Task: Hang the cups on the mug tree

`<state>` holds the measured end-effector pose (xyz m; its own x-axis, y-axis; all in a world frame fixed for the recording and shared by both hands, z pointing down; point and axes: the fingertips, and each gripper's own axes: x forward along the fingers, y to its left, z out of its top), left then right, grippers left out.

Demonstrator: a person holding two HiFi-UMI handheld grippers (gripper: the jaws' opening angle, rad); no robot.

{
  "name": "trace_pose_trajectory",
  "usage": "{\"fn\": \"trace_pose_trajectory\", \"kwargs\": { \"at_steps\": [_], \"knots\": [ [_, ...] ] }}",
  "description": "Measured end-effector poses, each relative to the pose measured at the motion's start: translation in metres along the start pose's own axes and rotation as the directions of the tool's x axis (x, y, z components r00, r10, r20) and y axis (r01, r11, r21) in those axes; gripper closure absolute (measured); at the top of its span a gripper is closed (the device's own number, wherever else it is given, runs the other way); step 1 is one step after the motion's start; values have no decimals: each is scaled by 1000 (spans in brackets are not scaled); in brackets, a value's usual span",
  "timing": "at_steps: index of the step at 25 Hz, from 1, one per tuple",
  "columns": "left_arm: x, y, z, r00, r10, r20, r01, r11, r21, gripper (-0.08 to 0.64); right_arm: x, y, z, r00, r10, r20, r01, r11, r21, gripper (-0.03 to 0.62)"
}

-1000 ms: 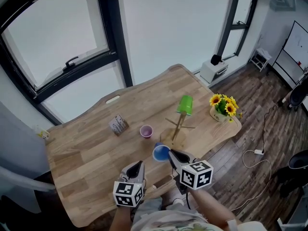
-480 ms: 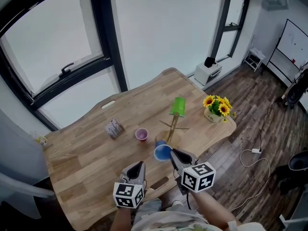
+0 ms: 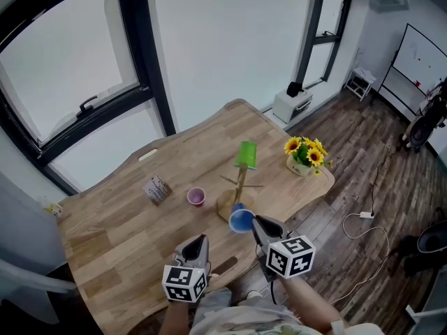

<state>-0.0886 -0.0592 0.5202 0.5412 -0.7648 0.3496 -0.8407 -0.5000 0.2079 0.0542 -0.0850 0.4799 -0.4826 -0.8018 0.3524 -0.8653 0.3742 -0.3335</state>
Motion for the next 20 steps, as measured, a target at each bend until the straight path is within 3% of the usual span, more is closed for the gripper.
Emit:
{"fn": "trace_pose_trajectory", "kwargs": {
  "at_steps": [20],
  "knots": [
    [38,-27,11,998,-68,-15,68,997,27,558,-25,-75,14,985,-170,26,170,985,-7,575]
  ]
}}
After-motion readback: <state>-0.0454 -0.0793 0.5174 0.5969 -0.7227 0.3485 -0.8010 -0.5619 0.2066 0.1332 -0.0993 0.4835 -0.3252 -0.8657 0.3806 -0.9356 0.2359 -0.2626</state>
